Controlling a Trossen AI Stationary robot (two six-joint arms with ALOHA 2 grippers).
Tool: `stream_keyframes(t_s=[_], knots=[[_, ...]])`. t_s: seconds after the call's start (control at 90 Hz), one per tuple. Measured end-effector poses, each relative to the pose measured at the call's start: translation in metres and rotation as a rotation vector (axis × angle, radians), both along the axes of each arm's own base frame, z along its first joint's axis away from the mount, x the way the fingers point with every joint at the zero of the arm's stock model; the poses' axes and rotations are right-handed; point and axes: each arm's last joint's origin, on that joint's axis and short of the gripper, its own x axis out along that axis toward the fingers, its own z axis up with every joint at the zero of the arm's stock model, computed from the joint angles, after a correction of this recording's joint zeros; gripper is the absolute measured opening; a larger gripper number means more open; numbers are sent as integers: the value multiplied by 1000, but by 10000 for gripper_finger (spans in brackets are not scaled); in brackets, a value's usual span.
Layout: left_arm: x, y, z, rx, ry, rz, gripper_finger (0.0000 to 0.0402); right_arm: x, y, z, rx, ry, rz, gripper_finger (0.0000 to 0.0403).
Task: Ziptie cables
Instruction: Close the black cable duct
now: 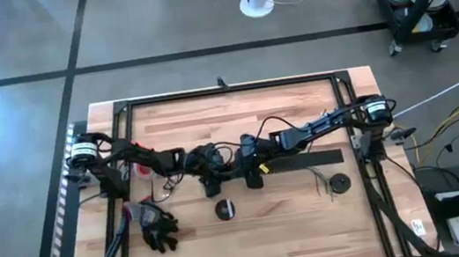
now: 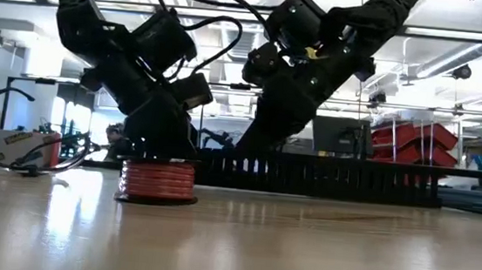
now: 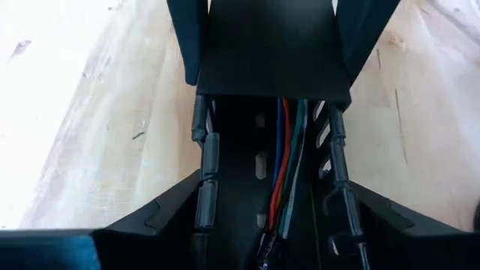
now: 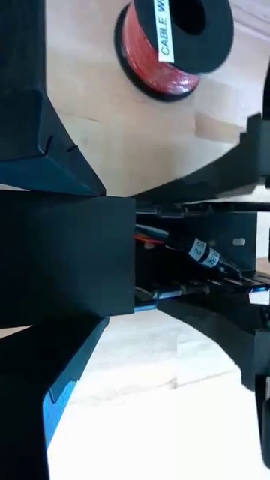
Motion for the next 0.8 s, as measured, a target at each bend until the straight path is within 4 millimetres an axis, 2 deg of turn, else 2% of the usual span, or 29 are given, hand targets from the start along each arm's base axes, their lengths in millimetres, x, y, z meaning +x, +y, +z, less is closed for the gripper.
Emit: stream_keyframes(t_s=[0.144,0.344,0.6,0.8], knots=[[2,0,1,-4,1,-2,227,0,0,0,16,-4,18,228],[4,0,-1,-6,0,-5,224,-3,-2,-1,21,35,-22,218],[7,-1,-11,-25,-20,2,222,-5,-4,-3,22,72,-46,227],[15,0,-11,-24,-29,-6,228,-4,-2,-1,53,71,12,221]])
